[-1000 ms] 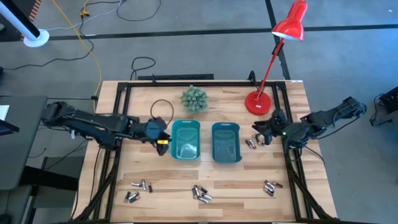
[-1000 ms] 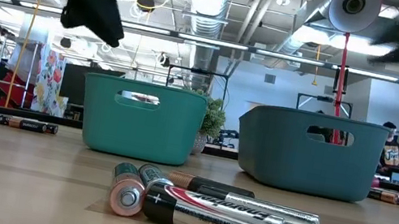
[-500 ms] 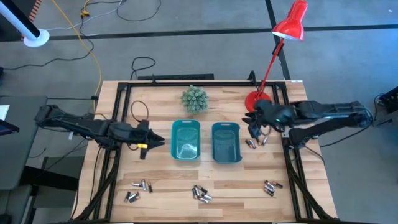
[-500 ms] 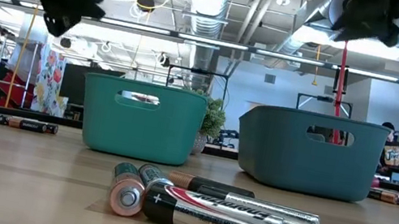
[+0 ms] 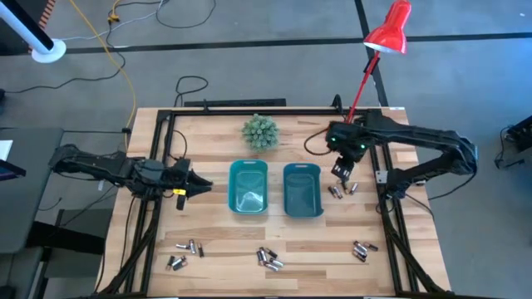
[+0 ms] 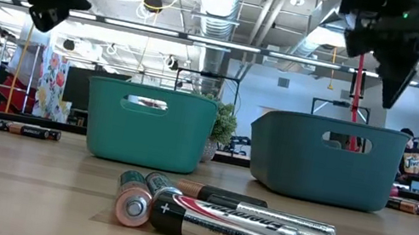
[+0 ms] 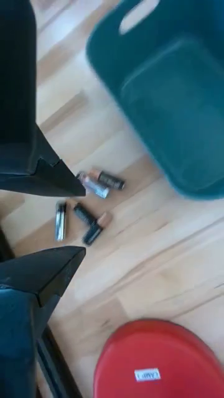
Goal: Sort batteries
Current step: Put the black battery into the blue bin
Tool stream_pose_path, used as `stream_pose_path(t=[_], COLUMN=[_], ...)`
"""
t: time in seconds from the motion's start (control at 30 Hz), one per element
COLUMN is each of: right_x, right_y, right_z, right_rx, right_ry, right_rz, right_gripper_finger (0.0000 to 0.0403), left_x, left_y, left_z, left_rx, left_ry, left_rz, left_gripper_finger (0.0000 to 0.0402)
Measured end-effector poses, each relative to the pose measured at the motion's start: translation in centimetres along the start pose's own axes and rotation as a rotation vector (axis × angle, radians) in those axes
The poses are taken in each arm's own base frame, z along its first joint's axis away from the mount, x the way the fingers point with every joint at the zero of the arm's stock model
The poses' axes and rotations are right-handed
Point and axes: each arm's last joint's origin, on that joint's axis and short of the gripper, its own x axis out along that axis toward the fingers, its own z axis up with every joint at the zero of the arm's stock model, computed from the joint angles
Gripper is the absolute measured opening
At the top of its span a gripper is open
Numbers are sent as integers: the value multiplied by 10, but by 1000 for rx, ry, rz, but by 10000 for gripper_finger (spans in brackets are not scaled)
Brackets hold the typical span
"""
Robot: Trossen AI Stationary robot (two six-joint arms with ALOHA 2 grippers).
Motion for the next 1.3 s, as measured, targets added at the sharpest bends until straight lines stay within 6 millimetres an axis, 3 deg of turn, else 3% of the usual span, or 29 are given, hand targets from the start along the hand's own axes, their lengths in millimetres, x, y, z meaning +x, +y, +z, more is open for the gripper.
stream_pose_path(t=[0.27, 0.47, 0.7, 0.87, 1.3], right_x=[32, 57, 88, 93, 113], right_y=[-4, 1, -11, -19, -23], right_z=[18, 27, -3, -19, -18], right_rx=[-268, -376, -353, -362, -552], right_ry=[220, 215, 222, 202, 233], right_rz=[-24, -23, -27, -24, 0], right_gripper_finger=[158, 158, 155, 152, 152], left_x=[1, 1, 1, 1, 1], left_y=[1, 1, 1, 2, 2], left_z=[0, 0, 0, 1, 1], left_rx=[-121, -187, -191, -191, -191], left_ry=[-7, -10, -19, -36, -43], left_rz=[27, 30, 32, 57, 66], left_gripper_finger=[100, 100, 100, 100, 100])
